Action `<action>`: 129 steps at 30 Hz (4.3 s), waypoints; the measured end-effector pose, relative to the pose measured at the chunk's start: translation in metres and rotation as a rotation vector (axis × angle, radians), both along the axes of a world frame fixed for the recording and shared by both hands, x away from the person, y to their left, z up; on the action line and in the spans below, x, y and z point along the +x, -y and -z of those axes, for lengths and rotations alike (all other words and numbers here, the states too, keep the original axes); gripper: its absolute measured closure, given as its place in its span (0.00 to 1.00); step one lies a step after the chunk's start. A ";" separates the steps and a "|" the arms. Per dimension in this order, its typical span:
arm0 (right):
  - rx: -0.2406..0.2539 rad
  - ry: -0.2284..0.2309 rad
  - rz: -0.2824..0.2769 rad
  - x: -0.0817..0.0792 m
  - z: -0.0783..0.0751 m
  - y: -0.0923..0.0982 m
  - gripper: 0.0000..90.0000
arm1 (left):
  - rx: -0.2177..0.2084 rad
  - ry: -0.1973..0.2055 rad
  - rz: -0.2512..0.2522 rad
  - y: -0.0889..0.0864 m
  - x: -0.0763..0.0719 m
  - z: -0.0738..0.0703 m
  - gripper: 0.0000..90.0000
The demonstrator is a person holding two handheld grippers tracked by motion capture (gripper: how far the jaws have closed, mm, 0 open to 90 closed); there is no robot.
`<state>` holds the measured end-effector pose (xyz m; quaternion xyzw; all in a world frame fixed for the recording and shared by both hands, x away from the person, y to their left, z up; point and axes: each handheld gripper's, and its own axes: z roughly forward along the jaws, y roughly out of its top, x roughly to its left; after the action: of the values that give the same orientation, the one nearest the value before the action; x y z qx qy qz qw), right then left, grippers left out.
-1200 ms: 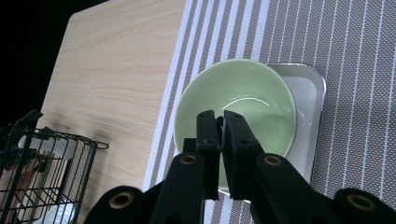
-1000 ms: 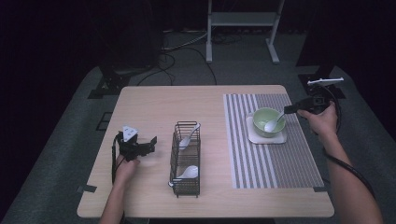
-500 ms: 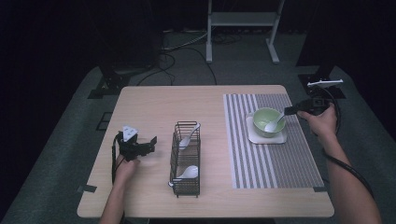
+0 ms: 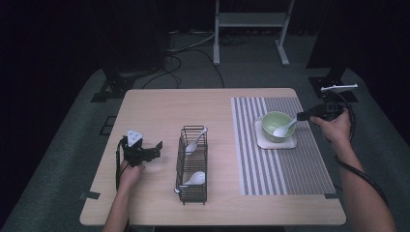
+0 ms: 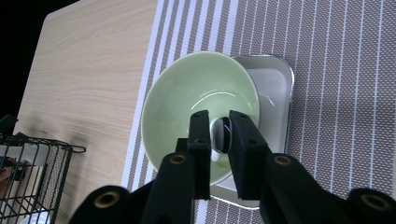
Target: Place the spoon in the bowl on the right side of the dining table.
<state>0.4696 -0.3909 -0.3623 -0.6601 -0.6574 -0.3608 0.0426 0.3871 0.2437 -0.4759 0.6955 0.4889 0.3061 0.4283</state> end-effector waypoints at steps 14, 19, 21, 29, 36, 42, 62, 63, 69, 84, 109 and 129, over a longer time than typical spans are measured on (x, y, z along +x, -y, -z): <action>0.008 -0.025 0.031 -0.002 0.018 0.011 0.77 | -0.001 -0.004 0.000 0.000 0.000 0.000 0.00; 0.014 -0.029 0.038 -0.002 0.025 0.013 0.77 | -0.003 -0.006 -0.001 0.000 0.001 0.000 0.00; 0.014 -0.033 0.040 -0.003 0.027 0.014 0.76 | -0.004 -0.004 -0.001 0.000 0.001 0.000 0.00; 0.018 -0.039 0.048 -0.003 0.032 0.017 0.75 | -0.013 -0.011 -0.002 -0.001 0.001 0.000 0.00; 0.031 -0.036 0.061 -0.004 0.035 0.020 0.71 | -0.007 -0.008 0.000 -0.001 0.001 0.000 0.00; 0.034 -0.027 0.055 -0.007 0.032 0.020 0.69 | 0.001 -0.003 0.005 0.000 0.000 0.000 0.00; 0.049 -0.026 0.014 -0.023 0.028 0.017 0.54 | 0.001 0.004 0.001 0.000 0.000 0.000 0.00; 0.050 -0.023 0.011 -0.024 0.029 0.017 0.53 | 0.000 0.003 0.001 0.000 0.000 0.000 0.00; 0.052 -0.026 -0.007 -0.027 0.032 0.013 0.51 | 0.001 0.004 0.001 0.000 -0.001 0.000 0.00; 0.028 -0.022 -0.044 -0.032 0.033 0.002 0.47 | -0.001 0.005 0.002 0.000 -0.001 0.000 0.00; 0.024 -0.012 -0.124 -0.057 0.040 -0.011 0.45 | 0.002 0.006 0.001 0.001 -0.001 0.000 0.00; -0.012 0.009 -0.229 -0.075 0.035 -0.043 0.45 | -0.006 0.004 -0.001 0.000 -0.001 0.000 0.00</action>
<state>0.3943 -0.3475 -0.3971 -0.5792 -0.7309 -0.3526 0.0767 0.3864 0.2440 -0.4758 0.6935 0.4892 0.3063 0.4311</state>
